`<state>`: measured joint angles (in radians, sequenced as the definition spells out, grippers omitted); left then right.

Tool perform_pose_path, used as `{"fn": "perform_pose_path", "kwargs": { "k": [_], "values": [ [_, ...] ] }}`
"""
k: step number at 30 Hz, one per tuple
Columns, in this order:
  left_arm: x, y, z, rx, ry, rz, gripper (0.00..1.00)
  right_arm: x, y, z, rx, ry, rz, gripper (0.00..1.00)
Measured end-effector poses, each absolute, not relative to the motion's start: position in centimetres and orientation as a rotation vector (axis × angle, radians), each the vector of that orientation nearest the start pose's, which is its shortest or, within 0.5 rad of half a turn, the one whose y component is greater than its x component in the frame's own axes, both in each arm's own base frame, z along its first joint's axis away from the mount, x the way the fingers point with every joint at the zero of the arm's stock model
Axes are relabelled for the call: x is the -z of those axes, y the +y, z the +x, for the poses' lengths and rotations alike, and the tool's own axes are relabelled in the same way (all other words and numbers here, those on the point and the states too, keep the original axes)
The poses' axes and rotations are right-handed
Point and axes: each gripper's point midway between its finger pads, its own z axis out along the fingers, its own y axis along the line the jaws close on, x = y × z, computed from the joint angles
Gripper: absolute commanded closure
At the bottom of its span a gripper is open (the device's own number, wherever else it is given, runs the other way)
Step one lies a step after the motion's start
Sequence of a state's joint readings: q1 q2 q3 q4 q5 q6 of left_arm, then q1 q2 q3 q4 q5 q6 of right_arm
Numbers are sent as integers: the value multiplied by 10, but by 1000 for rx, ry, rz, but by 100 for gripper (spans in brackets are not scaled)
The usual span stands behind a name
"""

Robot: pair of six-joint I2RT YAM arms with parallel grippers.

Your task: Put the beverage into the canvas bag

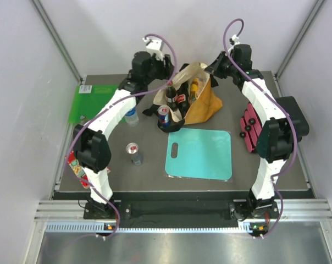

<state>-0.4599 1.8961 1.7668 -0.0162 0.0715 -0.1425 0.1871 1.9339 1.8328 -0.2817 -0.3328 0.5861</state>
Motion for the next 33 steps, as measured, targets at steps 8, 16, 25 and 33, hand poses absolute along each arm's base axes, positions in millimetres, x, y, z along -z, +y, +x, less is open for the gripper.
{"fn": "perform_pose_path", "kwargs": {
  "k": [8, 16, 25, 33],
  "values": [
    [-335, -200, 525, 519, 1790, 160, 43, -276, 184, 541, -827, 2020, 169, 100],
    [-285, -193, 503, 550, 2000, 138, 43, -276, 184, 541, -827, 2021, 166, 100],
    [-215, -202, 491, 607, 2174, 148, 44, -276, 184, 541, -828, 2022, 165, 100],
    [-161, -198, 491, 568, 2289, 130, 45, -275, 184, 540, -829, 2025, 164, 100]
  ]
}}
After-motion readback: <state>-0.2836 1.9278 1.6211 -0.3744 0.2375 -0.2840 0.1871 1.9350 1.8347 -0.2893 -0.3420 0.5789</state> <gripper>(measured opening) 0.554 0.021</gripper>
